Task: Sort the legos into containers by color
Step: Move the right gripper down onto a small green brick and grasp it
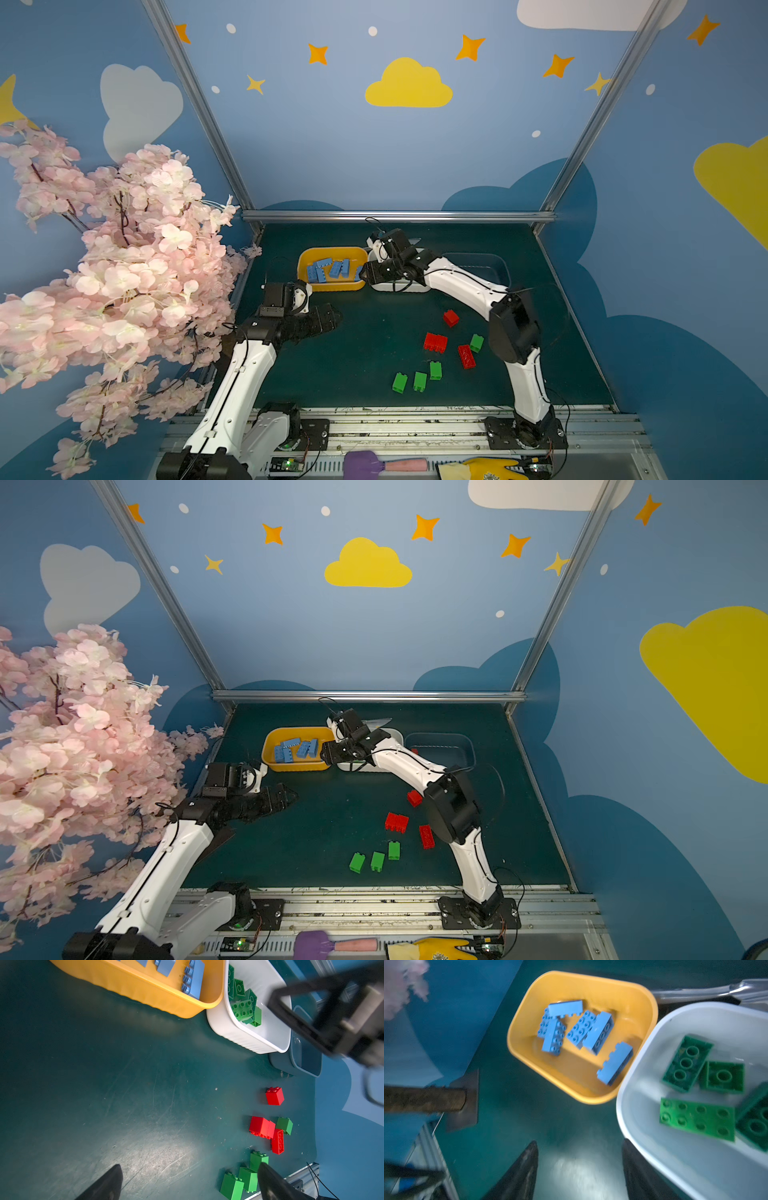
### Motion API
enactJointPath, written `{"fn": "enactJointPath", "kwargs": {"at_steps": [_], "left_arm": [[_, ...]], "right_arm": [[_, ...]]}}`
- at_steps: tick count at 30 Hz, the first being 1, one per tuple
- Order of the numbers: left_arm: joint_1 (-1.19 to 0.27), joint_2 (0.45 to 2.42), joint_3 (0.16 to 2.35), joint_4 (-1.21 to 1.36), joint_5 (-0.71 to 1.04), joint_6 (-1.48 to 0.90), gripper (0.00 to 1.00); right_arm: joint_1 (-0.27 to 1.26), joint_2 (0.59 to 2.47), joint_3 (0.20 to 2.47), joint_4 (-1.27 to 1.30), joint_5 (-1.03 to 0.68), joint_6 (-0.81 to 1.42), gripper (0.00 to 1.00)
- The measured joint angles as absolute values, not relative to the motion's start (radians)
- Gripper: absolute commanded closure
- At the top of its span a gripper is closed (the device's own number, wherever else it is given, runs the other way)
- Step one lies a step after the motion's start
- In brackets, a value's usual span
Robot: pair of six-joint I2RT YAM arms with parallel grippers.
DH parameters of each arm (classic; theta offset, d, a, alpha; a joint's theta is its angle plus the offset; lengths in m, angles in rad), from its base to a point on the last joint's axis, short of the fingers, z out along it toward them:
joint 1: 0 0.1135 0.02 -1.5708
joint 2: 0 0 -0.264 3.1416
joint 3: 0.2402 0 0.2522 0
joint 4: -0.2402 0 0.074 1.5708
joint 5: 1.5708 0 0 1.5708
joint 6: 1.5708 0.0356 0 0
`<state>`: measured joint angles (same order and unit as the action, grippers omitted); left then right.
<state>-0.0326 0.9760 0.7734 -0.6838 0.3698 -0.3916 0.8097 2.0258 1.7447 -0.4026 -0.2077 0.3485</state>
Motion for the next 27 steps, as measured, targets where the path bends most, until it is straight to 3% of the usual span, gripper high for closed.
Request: {"fn": "enactJointPath", "kwargs": {"at_steps": [7, 14, 19, 27], "left_arm": [[-0.033, 0.996, 0.774, -0.670, 0.376, -0.392, 0.00], [-0.033, 1.048, 0.775, -0.664, 0.402, -0.389, 0.00], [-0.033, 1.077, 0.791, -0.651, 0.430, -0.390, 0.00], [-0.033, 1.122, 0.791, -0.611, 0.461, -0.387, 0.00]], "right_arm": [[0.884, 1.662, 1.338, -0.431, -0.262, 0.200, 0.33], [0.942, 1.495, 1.124, -0.539, -0.221, 0.237, 0.32], [0.968, 1.457, 1.134, -0.651, -0.155, 0.472, 0.31], [1.039, 1.465, 1.237, -0.847, -0.067, 1.065, 0.31]]}}
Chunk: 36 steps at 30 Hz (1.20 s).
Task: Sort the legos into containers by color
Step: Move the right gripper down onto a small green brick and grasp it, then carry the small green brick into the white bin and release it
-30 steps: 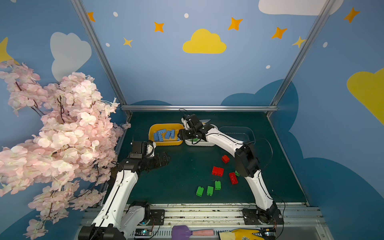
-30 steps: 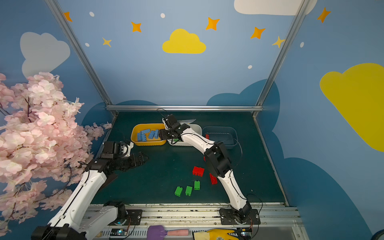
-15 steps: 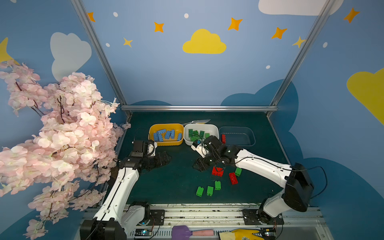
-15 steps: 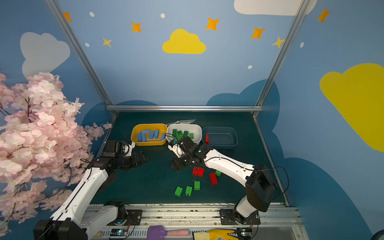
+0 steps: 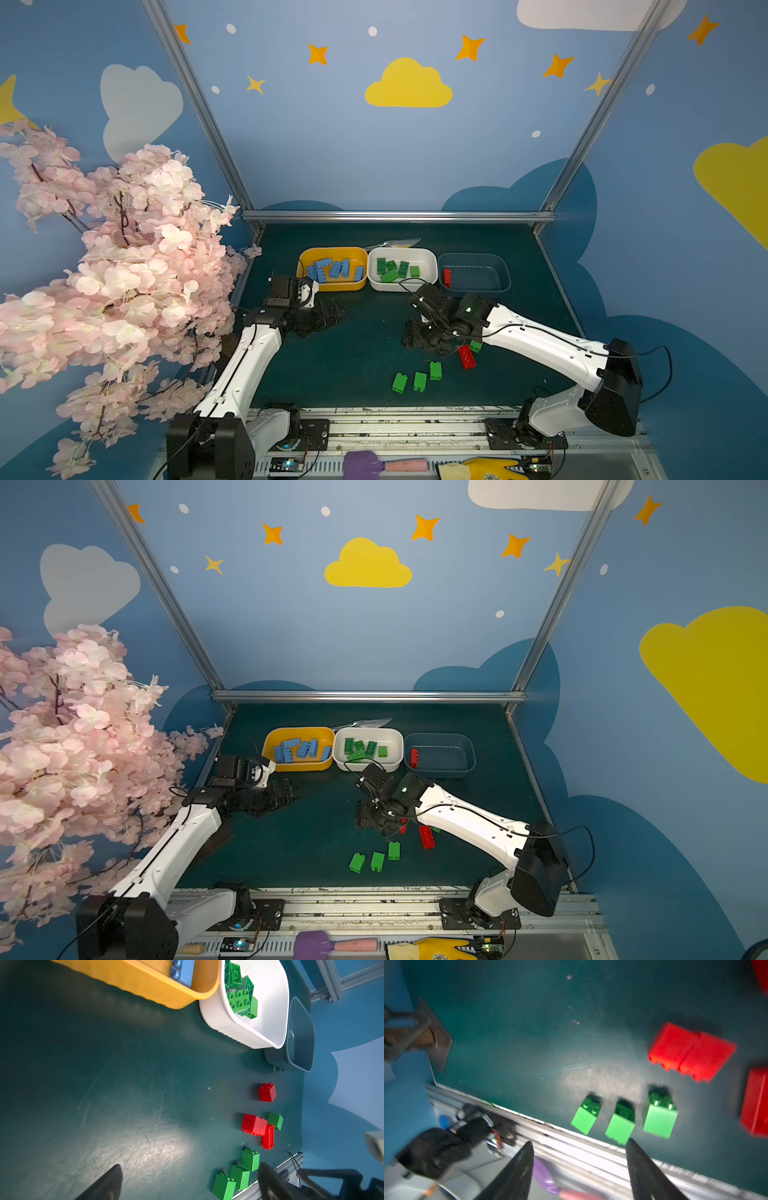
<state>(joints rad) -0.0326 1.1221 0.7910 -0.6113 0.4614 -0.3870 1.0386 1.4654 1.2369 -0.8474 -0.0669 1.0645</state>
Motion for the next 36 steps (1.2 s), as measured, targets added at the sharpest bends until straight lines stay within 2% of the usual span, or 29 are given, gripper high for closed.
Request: {"fn": "enactJointPath", "kwargs": {"at_steps": [5, 9, 18, 28, 36], "left_arm": [[-0.033, 1.129, 0.786, -0.577, 0.484, -0.385, 0.00], [-0.033, 1.093, 0.745, -0.542, 0.498, -0.390, 0.00], [-0.034, 1.007, 0.664, -0.524, 0.505, -0.393, 0.00], [-0.034, 0.987, 0.655, -0.525, 0.508, -0.389, 0.00], [-0.034, 0.987, 0.655, -0.530, 0.516, -0.382, 0.00]], "right_arm": [[1.152, 1.533, 1.242, -0.866, -0.038, 1.351, 0.28], [1.218, 1.639, 1.249, -0.873, -0.032, 1.487, 0.28], [1.243, 1.755, 1.218, -0.825, -0.031, 1.594, 0.36], [1.238, 1.868, 1.236, -0.772, -0.046, 1.561, 0.51], [1.236, 1.894, 1.265, -0.799, -0.039, 1.524, 0.76]]}}
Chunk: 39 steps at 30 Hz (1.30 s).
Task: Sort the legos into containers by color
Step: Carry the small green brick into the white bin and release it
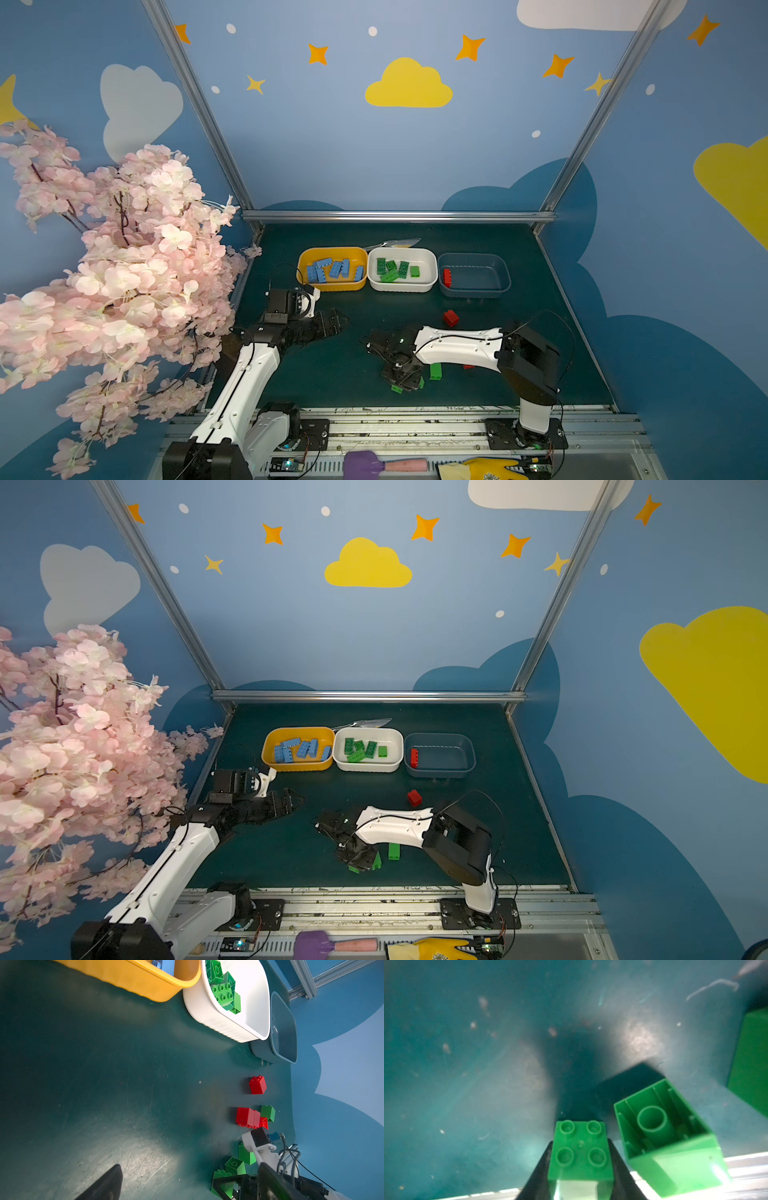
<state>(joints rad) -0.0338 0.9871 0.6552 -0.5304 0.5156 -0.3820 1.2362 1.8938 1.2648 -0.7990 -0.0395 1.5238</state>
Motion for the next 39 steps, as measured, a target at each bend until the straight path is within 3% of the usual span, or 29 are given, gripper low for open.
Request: {"fn": "enactJointPath", "kwargs": {"at_steps": [8, 13, 18, 27, 39], "left_arm": [[-0.034, 0.988, 0.663, -0.546, 0.524, -0.378, 0.00], [-0.034, 1.001, 0.700, -0.553, 0.526, -0.380, 0.00], [-0.035, 1.023, 0.726, -0.553, 0.535, -0.395, 0.00], [-0.054, 1.072, 0.753, -0.525, 0.574, -0.482, 0.00], [-0.087, 1.188, 0.823, -0.485, 0.590, -0.525, 0.00]], "right_arm": [[1.179, 1.792, 1.334, -0.915, 0.024, 1.434, 0.81], [1.035, 1.675, 1.420, -0.985, 0.055, 1.290, 0.80], [0.871, 1.684, 1.534, -1.008, 0.060, 1.078, 0.80], [0.652, 1.930, 1.855, -1.020, 0.059, 0.737, 0.80], [0.577, 2.327, 2.235, -1.030, 0.170, 0.395, 0.75]]}}
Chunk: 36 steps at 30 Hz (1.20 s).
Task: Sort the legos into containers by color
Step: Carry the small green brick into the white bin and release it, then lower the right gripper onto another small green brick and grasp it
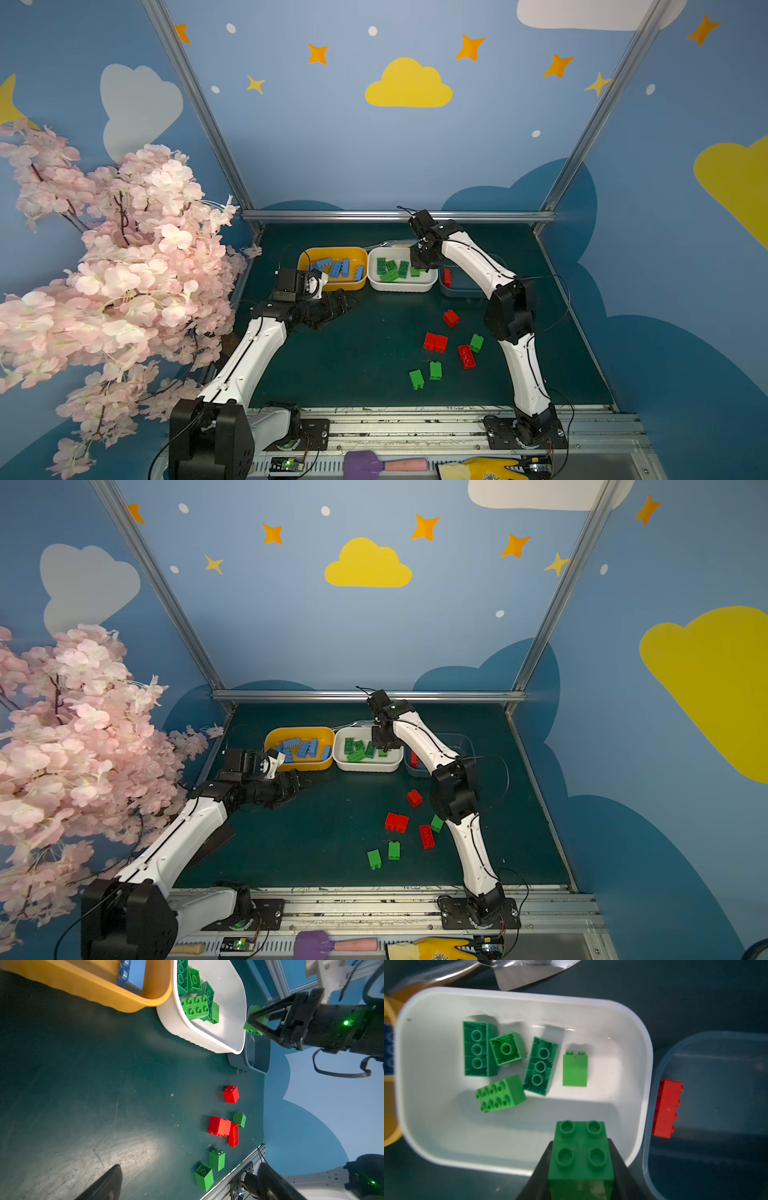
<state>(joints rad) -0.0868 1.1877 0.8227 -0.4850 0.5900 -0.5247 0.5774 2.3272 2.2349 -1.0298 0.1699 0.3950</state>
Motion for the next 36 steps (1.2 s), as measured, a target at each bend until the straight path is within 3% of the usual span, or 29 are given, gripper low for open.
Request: {"fn": "enactJointPath", "kwargs": {"at_steps": [8, 13, 18, 22, 28, 36], "left_arm": [[-0.090, 1.224, 0.823, -0.484, 0.598, -0.520, 0.00], [-0.091, 1.243, 0.835, -0.485, 0.601, -0.511, 0.00], [-0.091, 1.248, 0.838, -0.484, 0.605, -0.505, 0.00], [-0.091, 1.251, 0.838, -0.484, 0.611, -0.502, 0.00], [-0.092, 1.258, 0.849, -0.485, 0.619, -0.497, 0.00], [-0.092, 1.256, 0.852, -0.490, 0.635, -0.480, 0.00]], "right_arm": [[0.573, 2.440, 2.261, -0.973, 0.318, 0.208, 0.68], [0.565, 2.489, 2.300, -0.942, 0.361, 0.150, 0.50], [0.558, 2.475, 2.318, -0.934, 0.351, 0.144, 0.44], [0.559, 2.361, 2.205, -0.922, 0.306, 0.171, 0.43], [0.594, 2.035, 1.930, -0.929, 0.170, 0.285, 0.40], [0.818, 1.703, 1.564, -0.941, 0.059, 0.429, 0.35]]}}
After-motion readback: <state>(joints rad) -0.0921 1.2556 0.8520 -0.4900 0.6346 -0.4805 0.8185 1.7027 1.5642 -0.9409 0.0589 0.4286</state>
